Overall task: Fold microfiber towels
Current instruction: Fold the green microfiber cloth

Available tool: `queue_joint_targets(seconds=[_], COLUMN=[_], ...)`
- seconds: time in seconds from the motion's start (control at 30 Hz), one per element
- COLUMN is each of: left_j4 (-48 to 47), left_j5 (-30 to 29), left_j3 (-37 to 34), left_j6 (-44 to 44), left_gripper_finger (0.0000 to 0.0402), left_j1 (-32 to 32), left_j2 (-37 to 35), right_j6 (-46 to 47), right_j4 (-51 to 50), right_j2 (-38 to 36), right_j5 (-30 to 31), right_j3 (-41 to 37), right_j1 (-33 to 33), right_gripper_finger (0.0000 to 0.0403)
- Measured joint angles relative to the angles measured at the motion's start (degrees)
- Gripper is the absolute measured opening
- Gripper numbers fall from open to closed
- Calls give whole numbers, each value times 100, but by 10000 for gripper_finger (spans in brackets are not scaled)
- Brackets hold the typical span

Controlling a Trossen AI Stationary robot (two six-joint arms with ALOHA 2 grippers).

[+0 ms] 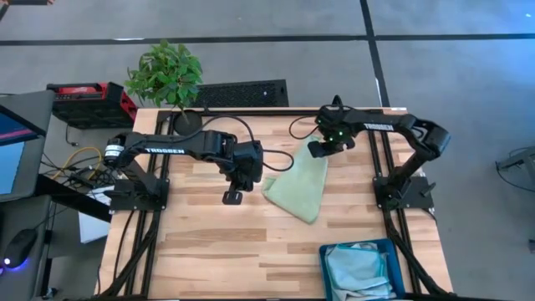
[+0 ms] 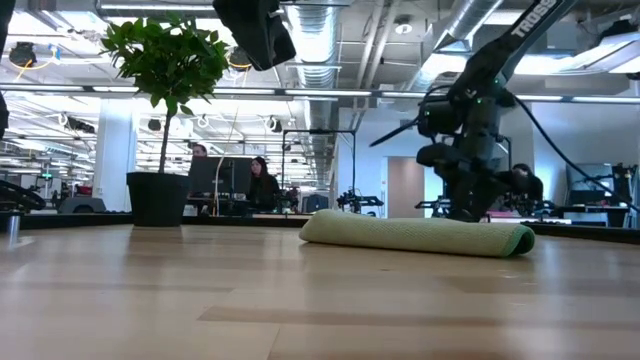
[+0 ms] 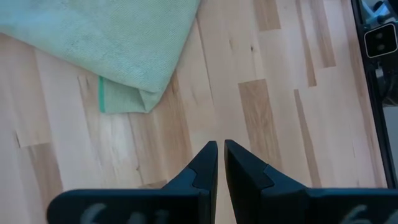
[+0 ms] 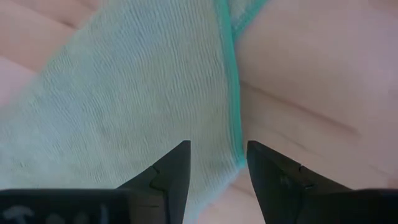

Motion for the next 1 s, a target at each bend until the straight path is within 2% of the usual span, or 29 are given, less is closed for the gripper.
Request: queue_joint_targets(seconds=[0.3, 0.47, 0.6, 0.8, 1.0], left_j4=[-2, -4, -4, -4, -5], left_j5=[2, 1, 2, -9, -147], left_j3=[0, 0, 0, 0, 0], left_j6=[114, 189, 224, 236, 265], left_gripper_finger=[19, 19, 19, 19, 19], left_j1=[2, 2, 2, 2, 3], left_j2=[2, 4, 4, 7, 7], right_j6=[-296, -609, -705, -1179, -1349], right_j4=[306, 320, 285, 5, -8], right_j2=[421, 352, 166, 69, 10], right_j5=[-24, -176, -184, -198, -147], right_j3=[7, 60, 96, 96, 96], right_j1=[-172, -132, -65, -59, 62], right_gripper_finger=[182, 171, 131, 21, 10])
